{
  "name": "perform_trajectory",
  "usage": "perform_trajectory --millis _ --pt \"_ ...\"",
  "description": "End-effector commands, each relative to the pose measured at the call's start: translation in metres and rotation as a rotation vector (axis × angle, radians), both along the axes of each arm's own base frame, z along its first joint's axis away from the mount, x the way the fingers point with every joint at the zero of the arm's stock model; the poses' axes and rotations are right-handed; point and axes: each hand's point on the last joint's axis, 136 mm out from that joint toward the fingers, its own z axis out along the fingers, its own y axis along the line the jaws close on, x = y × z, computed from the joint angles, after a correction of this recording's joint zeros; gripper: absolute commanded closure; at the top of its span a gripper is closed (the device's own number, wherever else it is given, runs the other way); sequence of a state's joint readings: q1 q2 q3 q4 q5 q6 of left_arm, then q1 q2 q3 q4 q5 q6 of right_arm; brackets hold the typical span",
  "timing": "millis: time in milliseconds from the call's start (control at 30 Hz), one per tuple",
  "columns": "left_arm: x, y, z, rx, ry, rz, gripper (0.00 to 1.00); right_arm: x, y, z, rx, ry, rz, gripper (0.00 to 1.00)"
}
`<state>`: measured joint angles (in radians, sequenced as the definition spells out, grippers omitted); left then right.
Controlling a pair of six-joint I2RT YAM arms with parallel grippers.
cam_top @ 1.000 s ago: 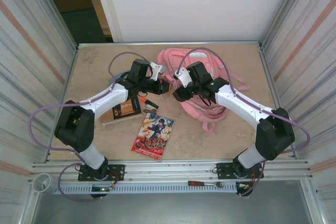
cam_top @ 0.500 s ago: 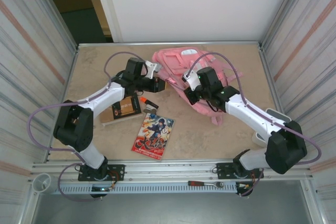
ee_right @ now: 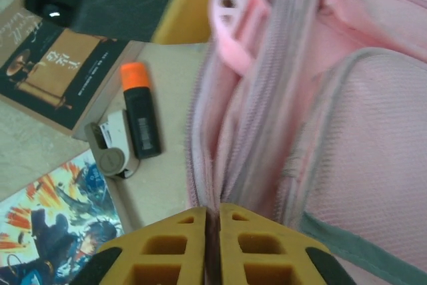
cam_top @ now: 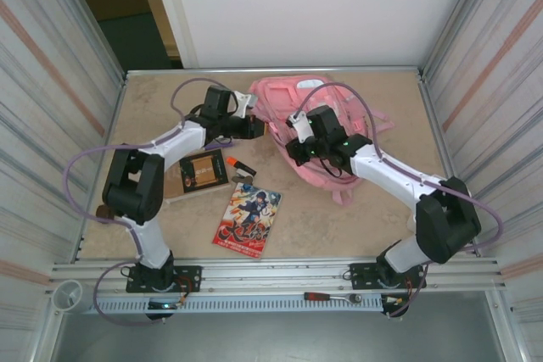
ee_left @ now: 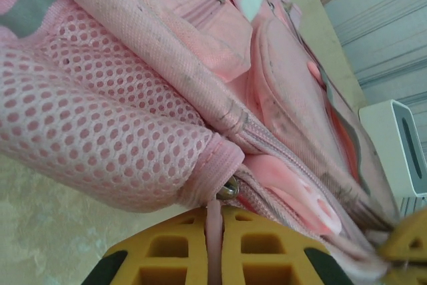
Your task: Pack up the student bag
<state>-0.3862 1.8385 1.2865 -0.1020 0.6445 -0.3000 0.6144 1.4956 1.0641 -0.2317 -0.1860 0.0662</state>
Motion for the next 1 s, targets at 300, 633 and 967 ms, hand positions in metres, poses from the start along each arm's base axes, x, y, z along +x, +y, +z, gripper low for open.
perform_trajectory --millis 300,633,967 --pt "0.077 0.015 0.003 0.154 -0.091 0.14 0.59 0.011 -0.107 0.002 0.049 0.164 -0.392 0.32" --pt "0.023 0.069 0.038 0.154 -0.194 0.309 0.33 0.017 -0.115 -0.035 -0.51 -0.033 -0.161 0.16" --pt "-0.066 0.107 0.009 0.215 -0.076 0.344 0.3 0.044 -0.106 -0.09 -0.802 -0.013 0.026 0.23"
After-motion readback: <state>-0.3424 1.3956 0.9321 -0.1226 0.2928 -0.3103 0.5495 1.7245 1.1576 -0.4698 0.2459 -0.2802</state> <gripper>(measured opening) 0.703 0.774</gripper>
